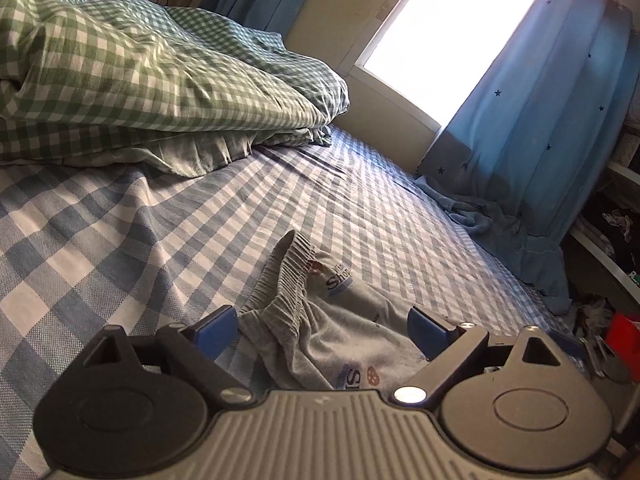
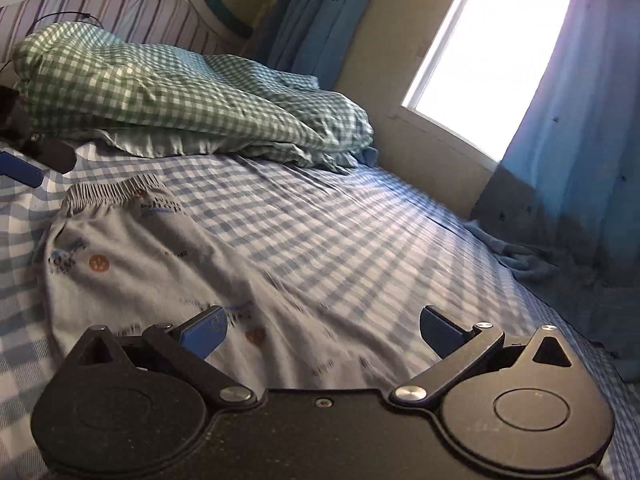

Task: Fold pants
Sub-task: 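Grasp the pants waistband with the left tool while the right tool holds the leg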

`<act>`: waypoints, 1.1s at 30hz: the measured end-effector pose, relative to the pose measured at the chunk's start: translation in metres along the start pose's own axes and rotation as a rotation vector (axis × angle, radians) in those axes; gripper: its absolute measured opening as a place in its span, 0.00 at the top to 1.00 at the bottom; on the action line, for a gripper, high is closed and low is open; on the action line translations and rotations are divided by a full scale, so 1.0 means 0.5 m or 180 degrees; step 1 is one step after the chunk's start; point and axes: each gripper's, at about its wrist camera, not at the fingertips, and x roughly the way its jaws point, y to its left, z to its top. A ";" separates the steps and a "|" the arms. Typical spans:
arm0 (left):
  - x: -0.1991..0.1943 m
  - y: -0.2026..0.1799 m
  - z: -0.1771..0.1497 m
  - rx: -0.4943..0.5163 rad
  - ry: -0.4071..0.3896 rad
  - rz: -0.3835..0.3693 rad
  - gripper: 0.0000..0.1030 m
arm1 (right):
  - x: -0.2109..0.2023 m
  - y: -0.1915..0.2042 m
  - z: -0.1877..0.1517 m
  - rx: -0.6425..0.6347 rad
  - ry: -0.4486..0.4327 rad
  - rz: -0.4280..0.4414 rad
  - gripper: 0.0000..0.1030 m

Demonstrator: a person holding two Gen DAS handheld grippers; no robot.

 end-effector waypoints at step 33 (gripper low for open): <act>0.049 0.063 -0.058 -0.1682 -0.0267 0.0381 0.53 | -0.116 0.012 -0.152 0.0233 0.0114 -0.0482 0.01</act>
